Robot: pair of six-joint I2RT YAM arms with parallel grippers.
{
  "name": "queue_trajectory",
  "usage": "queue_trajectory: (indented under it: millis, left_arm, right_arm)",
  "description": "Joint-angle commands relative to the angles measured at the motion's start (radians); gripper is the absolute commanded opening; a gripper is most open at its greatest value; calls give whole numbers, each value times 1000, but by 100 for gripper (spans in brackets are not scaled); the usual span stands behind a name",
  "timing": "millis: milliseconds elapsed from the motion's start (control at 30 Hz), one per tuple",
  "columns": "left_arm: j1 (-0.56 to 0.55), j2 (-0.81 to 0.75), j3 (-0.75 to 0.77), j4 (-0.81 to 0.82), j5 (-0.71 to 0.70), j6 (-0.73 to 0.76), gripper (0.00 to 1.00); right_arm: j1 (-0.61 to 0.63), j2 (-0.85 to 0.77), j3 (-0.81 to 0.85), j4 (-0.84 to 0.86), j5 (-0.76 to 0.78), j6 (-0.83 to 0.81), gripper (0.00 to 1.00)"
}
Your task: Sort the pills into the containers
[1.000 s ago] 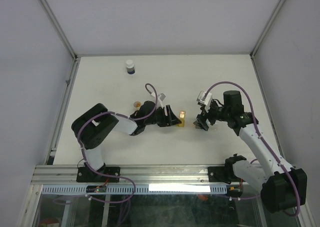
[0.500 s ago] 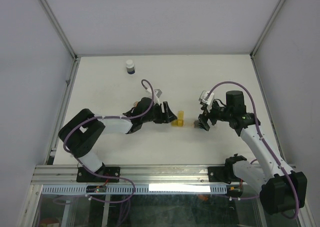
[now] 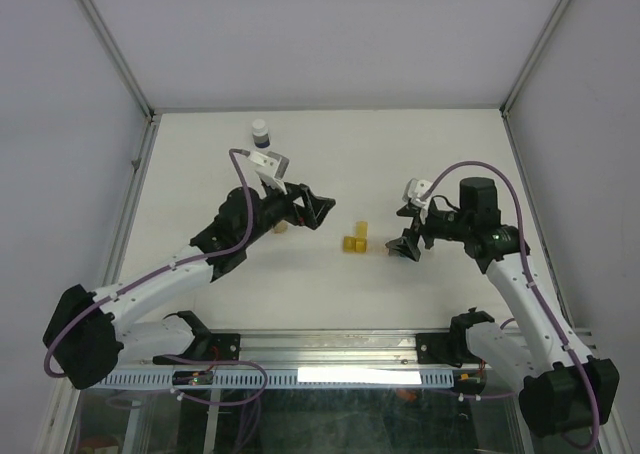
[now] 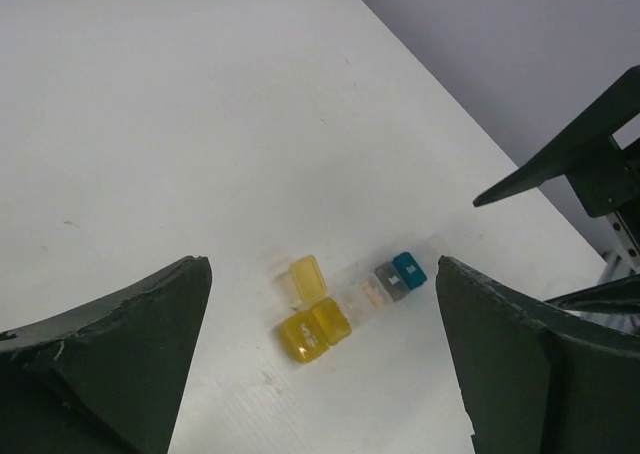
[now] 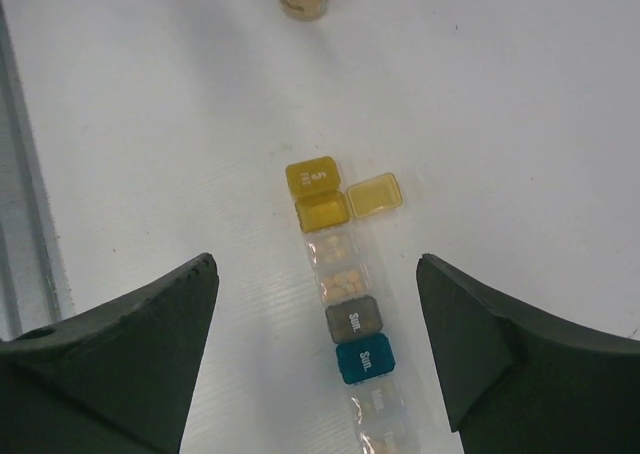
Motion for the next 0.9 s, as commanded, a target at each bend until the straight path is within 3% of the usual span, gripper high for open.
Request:
queue_trajectory:
  millis: [0, 200, 367, 667, 867]
  left_arm:
    - [15, -118, 34, -135, -175, 140, 99]
    - [39, -159, 54, -292, -268, 144, 99]
    - [52, -153, 40, -345, -303, 118, 99]
    - [56, -62, 65, -440, -443, 110, 78]
    - [90, 34, 95, -447, -448, 136, 75]
  right_arm:
    - [1, -2, 108, 13, -157, -9, 84]
    - [36, 70, 211, 58, -252, 124, 84]
    - [35, 51, 113, 112, -236, 134, 84]
    - [30, 64, 77, 93, -165, 103, 84]
    - [39, 158, 89, 27, -128, 36, 81]
